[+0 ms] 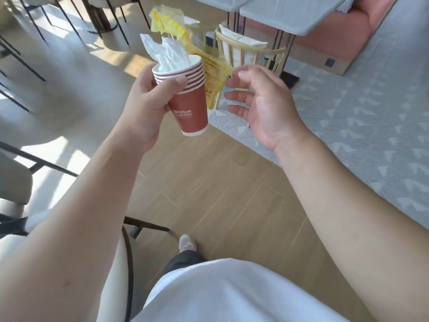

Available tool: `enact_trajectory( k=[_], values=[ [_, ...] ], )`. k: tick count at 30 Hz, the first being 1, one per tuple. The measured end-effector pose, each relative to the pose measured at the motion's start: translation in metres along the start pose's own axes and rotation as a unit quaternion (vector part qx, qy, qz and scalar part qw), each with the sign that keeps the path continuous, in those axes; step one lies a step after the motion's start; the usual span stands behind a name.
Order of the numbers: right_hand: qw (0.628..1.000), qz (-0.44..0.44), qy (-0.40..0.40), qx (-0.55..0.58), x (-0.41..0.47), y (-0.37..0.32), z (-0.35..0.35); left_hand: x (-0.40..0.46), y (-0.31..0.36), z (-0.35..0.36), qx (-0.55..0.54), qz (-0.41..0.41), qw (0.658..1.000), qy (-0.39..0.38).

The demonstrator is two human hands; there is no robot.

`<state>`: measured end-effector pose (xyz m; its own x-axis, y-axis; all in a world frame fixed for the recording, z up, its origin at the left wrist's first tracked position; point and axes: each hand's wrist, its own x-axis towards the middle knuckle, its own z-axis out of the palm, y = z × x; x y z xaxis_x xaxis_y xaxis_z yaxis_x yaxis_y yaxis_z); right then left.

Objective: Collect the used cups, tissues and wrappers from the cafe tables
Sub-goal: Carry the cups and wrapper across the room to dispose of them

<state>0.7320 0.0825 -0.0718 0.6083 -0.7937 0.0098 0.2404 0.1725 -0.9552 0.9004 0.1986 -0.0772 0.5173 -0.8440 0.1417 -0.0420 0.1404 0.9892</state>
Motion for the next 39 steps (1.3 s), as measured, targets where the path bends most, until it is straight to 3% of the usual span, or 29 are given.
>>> enact_trajectory(
  k=[9, 21, 39],
  values=[
    [0.999, 0.032, 0.0, -0.003, 0.176, 0.045, 0.047, 0.156, -0.057, -0.08, -0.01, -0.021, 1.0, 0.005],
    [1.0, 0.017, -0.01, -0.011, 0.388, 0.061, 0.128, 0.358, -0.065, -0.188, -0.015, -0.037, 0.999, 0.005],
    [0.996, 0.043, -0.076, -0.002, 0.701, 0.1, 0.109, 0.639, -0.127, -0.212, 0.017, -0.1, 0.991, 0.085]
  ],
)
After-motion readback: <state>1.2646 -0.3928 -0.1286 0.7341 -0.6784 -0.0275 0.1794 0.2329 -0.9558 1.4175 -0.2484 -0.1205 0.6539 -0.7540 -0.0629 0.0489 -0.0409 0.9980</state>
